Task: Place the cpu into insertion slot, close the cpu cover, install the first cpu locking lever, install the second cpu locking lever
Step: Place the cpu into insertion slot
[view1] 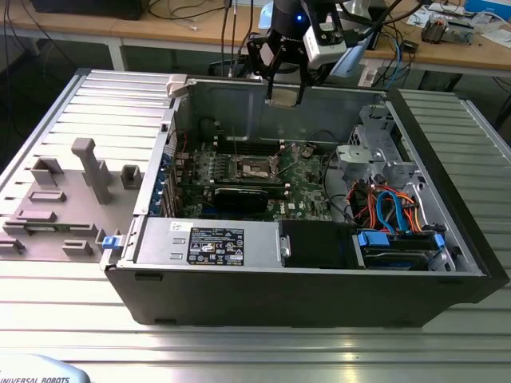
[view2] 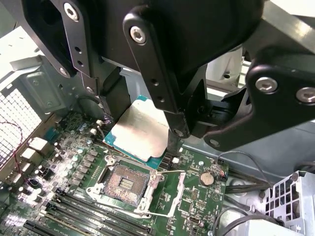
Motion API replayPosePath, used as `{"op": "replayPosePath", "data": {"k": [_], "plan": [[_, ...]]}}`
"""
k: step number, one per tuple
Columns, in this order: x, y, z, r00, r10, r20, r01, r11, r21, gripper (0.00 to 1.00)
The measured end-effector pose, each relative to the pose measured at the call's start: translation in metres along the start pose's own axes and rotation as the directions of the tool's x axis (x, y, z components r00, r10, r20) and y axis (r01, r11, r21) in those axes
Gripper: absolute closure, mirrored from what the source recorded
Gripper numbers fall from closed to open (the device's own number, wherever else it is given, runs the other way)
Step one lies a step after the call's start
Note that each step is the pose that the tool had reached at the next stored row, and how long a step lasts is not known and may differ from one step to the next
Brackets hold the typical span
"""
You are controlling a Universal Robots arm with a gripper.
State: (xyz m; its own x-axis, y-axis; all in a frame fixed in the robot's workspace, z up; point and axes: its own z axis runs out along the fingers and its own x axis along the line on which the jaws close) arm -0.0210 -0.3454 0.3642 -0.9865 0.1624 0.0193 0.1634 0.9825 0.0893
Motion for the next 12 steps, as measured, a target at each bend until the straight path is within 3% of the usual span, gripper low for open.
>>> {"op": "replayPosePath", "data": {"k": [12], "plan": [[0.0000, 0.0000, 0.0000, 1.0000, 0.005, 0.0004, -0.005, 1.0000, -0.0001, 0.46]]}}
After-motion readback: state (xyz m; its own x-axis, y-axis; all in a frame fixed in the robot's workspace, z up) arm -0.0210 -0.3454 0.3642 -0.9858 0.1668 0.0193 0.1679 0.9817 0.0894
